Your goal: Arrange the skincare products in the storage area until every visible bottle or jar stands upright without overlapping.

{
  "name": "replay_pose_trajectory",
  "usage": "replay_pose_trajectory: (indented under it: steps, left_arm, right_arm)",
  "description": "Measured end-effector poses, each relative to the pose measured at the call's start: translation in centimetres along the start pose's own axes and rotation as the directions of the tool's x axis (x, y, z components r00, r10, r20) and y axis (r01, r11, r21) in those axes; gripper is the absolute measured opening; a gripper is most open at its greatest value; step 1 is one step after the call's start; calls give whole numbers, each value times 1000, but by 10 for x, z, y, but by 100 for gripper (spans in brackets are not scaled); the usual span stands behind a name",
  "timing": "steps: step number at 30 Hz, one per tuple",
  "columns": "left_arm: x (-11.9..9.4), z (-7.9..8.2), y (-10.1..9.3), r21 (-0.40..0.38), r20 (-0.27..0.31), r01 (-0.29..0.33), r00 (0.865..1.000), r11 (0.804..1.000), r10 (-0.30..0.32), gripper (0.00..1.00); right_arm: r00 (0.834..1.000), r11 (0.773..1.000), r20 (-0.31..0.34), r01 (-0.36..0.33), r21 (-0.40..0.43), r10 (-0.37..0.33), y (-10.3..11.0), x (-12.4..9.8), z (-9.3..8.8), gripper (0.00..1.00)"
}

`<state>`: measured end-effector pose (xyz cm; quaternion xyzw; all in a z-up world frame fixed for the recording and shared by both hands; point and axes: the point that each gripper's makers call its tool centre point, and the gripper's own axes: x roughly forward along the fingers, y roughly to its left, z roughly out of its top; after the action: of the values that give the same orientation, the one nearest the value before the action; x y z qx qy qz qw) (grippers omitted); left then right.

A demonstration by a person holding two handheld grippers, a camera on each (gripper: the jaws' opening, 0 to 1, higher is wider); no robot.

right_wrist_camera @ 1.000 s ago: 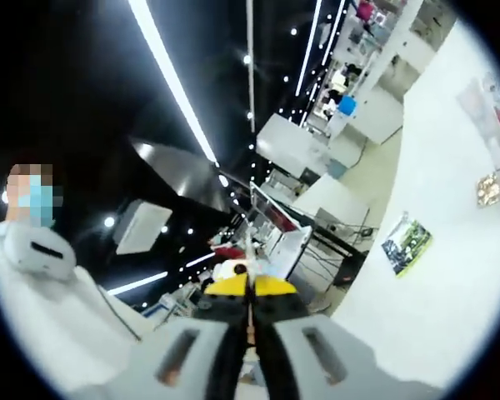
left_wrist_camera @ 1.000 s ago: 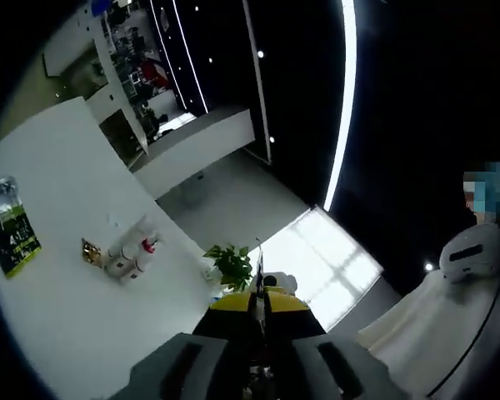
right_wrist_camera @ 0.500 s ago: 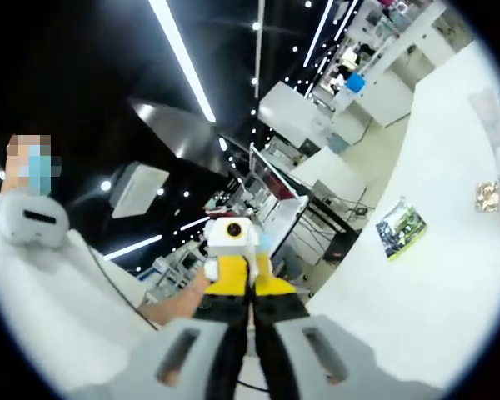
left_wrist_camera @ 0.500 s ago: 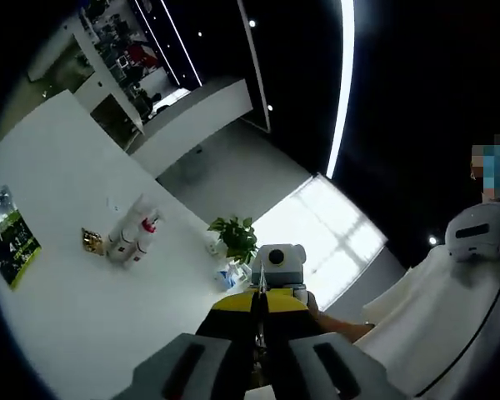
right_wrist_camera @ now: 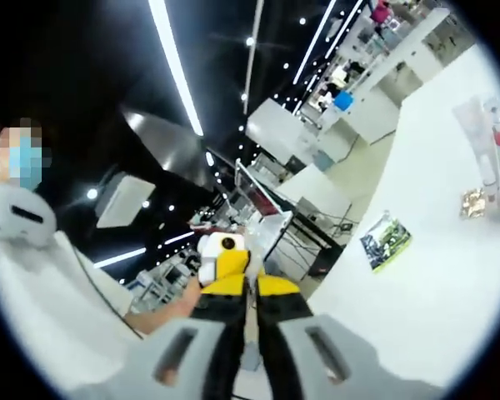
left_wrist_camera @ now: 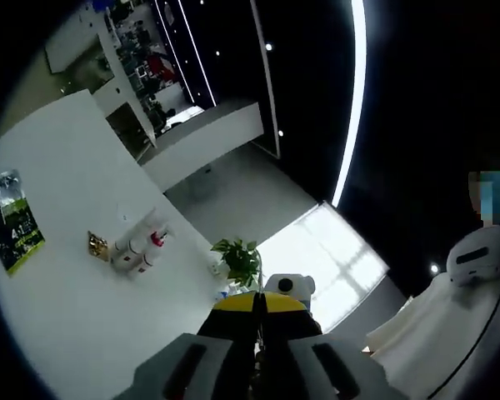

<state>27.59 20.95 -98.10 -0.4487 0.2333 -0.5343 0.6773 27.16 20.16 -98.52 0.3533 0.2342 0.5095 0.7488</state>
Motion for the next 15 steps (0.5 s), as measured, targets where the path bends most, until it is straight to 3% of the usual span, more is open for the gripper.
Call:
replay_pose_trajectory:
  steps: [10, 15]
  left_arm:
    - [14, -13, 5, -8, -97, 2, 995, 1000, -3, 2]
    - [16, -14, 7, -17, -110, 5, 994, 1000, -7, 3]
  right_arm:
    - [996, 998, 79, 49, 33, -51, -12, -18, 15, 0]
    - [993, 997, 97, 57, 47, -62, -15, -25, 19, 0]
